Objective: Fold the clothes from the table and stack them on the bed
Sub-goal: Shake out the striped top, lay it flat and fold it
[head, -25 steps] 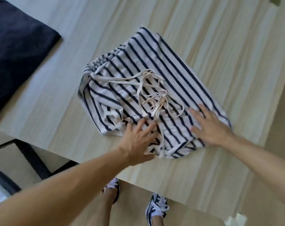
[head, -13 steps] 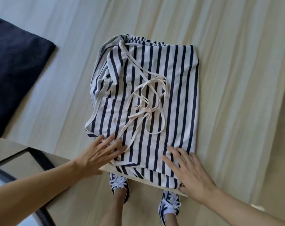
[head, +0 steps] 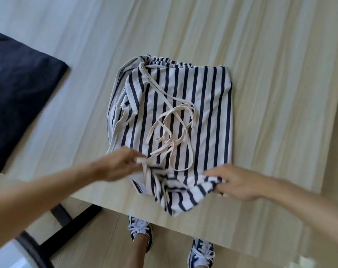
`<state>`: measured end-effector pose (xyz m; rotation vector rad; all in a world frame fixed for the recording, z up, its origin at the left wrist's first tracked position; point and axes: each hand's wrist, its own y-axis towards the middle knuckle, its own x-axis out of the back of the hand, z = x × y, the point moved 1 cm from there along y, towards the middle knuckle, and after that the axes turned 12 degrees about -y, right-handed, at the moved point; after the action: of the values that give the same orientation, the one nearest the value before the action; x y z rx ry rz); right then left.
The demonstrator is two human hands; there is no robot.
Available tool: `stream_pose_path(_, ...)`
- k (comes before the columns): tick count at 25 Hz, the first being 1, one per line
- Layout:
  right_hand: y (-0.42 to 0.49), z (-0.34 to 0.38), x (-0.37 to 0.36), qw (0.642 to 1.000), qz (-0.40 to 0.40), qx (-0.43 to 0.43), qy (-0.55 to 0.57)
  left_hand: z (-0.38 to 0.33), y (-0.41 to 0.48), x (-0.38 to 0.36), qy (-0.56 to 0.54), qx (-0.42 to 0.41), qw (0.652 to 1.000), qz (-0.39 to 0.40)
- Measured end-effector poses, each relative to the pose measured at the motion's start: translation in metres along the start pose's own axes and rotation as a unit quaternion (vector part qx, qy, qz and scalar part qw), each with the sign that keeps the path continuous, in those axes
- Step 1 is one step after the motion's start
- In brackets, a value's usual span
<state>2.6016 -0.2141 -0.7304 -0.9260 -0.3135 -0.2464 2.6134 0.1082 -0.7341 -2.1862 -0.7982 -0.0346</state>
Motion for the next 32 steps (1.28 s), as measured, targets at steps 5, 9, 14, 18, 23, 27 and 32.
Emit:
stream_pose_path(5,0.008,0.002,0.149,0.992,-0.083,-0.031,0.095,-0.052,0.033,0.125,-0.186,0.051,0.975,-0.111)
stream_pose_path(9,0.05,-0.029,0.203,0.928,-0.272,-0.166,0.191,-0.05,0.082,0.182,-0.082,0.067,0.961,-0.256)
stream_pose_path(14,0.089,-0.052,0.153,0.908,-0.293,-0.296,0.043,-0.029,0.091,0.1,0.072,-0.028,0.937,-0.34)
stream_pose_path(18,0.098,-0.048,0.126,0.888,-0.365,-0.277,0.031,-0.012,0.098,0.047,-0.012,0.056,0.946,-0.319)
stream_pose_path(23,0.097,-0.056,0.121,0.863,-0.383,-0.33,0.027,-0.037,0.109,0.101,-0.097,-0.022,0.88,-0.465)
stream_pose_path(27,0.096,-0.056,0.115,0.834,-0.388,-0.379,0.1,-0.036,0.112,0.155,-0.013,0.091,0.81,-0.58)
stream_pose_path(32,0.104,-0.053,0.106,0.802,-0.386,-0.388,0.241,-0.067,0.13,0.072,0.28,-0.172,0.905,-0.269)
